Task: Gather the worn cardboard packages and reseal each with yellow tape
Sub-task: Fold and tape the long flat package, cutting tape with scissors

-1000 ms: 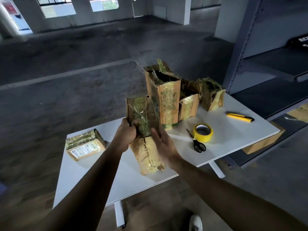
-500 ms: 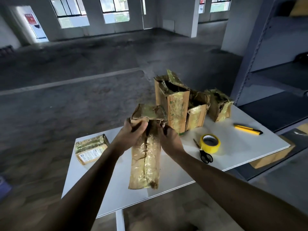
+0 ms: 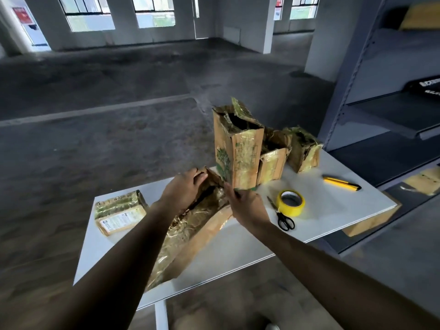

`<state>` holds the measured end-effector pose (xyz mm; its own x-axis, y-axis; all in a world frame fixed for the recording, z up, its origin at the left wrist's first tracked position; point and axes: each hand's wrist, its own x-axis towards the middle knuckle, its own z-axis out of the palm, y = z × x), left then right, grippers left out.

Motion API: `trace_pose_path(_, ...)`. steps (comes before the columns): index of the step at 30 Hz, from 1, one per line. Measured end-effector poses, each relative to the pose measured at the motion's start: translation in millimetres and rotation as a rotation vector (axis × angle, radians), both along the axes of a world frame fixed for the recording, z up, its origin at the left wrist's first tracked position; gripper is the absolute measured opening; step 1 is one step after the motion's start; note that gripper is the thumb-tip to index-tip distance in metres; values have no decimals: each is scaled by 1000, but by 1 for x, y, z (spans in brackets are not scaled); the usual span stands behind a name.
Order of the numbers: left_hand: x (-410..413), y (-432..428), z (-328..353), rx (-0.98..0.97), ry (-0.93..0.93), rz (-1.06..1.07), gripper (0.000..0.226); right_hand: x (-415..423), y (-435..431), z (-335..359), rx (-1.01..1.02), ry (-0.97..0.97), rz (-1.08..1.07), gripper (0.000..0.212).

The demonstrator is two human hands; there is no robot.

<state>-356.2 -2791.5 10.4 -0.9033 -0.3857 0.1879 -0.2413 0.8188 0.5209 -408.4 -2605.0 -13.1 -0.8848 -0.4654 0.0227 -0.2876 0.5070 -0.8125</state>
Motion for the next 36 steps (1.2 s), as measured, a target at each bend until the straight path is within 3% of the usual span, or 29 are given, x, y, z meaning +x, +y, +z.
trace_pose_path(2, -10, 7, -3, -23, -20, -36, 30, -9, 12, -1, 119, 113, -4, 60)
trace_pose_path(6, -35, 25, -11, -82, -82, -125, 28, -33, 23, -4, 38, 38, -23, 55)
trace_pose_path(10, -66, 47, -21, -165, -173, -147, 22, -62, 30, -11, 107, -7, 17, 40)
trace_pose_path(14, -96, 58, -16, -67, -94, -184, 31, -86, 37, -24, 144, -13, 10, 29)
trace_pose_path(18, -100, 48, -12, -2, -250, -250, 32, -116, 39, -33, 144, -64, 21, 31)
trace_pose_path(22, -96, 40, -16, -197, -422, -215, 38, -141, 38, -38, 100, -85, -12, 37)
trace_pose_path(24, -95, 40, -16, -268, -471, -174, 36, -149, 37, -38, 104, -86, 33, 14)
trace_pose_path(25, -94, 40, -17, -260, -472, -153, 38, -154, 35, -39, 120, -86, 74, 16)
trace_pose_path(28, -90, 41, -19, -242, -468, -95, 55, -169, 31, -29, 185, -68, 241, 55)
trace_pose_path(31, -91, 39, -27, -345, -489, -102, 63, -182, 24, -26, 192, -88, 382, 62)
trace_pose_path(36, -96, 35, -28, -426, -589, -81, 70, -193, 19, -25, 182, -132, 430, 69)
